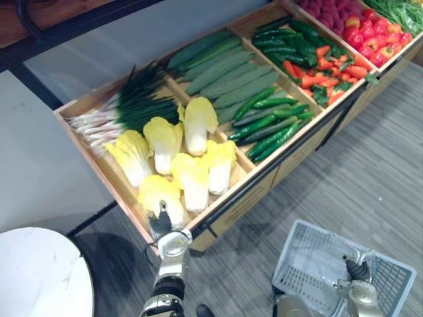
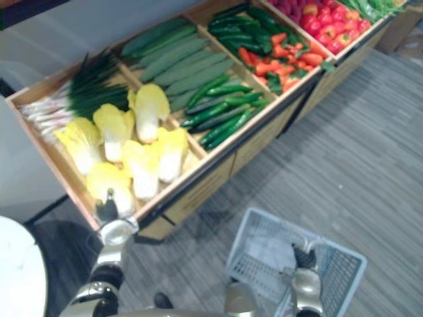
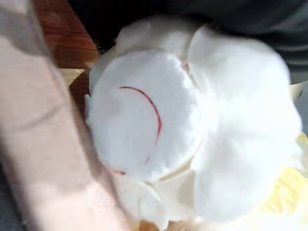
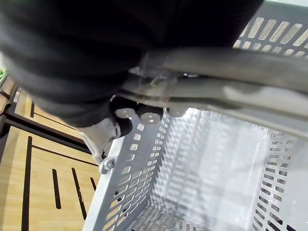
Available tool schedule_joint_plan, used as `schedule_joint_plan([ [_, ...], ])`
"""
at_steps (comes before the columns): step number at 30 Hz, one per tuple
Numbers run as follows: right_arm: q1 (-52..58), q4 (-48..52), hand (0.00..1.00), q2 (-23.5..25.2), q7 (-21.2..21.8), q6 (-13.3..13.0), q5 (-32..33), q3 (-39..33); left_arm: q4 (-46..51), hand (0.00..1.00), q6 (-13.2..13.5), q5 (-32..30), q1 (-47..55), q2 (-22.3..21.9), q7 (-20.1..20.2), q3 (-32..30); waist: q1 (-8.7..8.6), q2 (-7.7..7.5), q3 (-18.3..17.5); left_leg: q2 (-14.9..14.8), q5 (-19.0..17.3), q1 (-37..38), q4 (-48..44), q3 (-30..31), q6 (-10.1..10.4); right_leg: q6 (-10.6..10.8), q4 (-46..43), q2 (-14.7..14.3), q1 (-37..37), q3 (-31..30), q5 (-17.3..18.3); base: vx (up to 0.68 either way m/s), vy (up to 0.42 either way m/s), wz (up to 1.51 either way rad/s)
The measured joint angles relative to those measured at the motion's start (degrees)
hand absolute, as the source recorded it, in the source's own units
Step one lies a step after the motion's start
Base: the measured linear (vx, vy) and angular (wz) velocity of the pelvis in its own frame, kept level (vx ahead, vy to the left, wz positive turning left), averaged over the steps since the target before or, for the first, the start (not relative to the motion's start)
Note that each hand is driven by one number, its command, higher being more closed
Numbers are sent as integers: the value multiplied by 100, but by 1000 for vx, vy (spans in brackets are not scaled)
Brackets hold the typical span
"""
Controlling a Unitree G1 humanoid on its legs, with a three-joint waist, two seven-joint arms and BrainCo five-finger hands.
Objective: Pick vegetable in the basket
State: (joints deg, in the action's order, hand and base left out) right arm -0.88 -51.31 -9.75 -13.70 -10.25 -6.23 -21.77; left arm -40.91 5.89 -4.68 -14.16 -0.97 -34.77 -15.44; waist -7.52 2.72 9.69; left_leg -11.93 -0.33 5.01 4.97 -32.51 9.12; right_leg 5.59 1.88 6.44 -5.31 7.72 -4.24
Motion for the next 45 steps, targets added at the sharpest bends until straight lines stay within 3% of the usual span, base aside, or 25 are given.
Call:
schedule_joint_plan([
  [13,192,-38,100,183,-23,34,-2,-269,945,100,-158,-15,740,-133,331,367,7,-16,-265,3,50,32,-10,163,-33,-2,-3,12,144,179,7,-34,-40,7],
  [21,350,-19,100,194,-24,35,-7,-490,1794,100,-161,-49,1260,-132,351,329,160,-22,-378,28,157,18,41,217,-69,-13,-14,10,152,254,13,-60,-45,4],
  [38,444,-138,100,204,-15,32,-62,-491,3359,100,-142,-303,1407,-297,98,350,184,-226,-619,21,171,-70,47,352,-66,-14,-13,1,165,261,10,-3,-8,1],
  [41,434,-136,100,201,-102,34,-71,-497,3650,100,-141,-365,1402,-293,87,441,186,-229,-622,25,174,-68,47,350,-70,-15,-14,3,165,251,9,0,0,0],
  [45,361,-95,100,144,-218,92,-270,-790,4219,100,-85,-635,1387,-275,204,1022,173,-223,-624,33,174,-42,47,316,-70,-13,-21,2,166,199,6,-2,-10,-3],
])
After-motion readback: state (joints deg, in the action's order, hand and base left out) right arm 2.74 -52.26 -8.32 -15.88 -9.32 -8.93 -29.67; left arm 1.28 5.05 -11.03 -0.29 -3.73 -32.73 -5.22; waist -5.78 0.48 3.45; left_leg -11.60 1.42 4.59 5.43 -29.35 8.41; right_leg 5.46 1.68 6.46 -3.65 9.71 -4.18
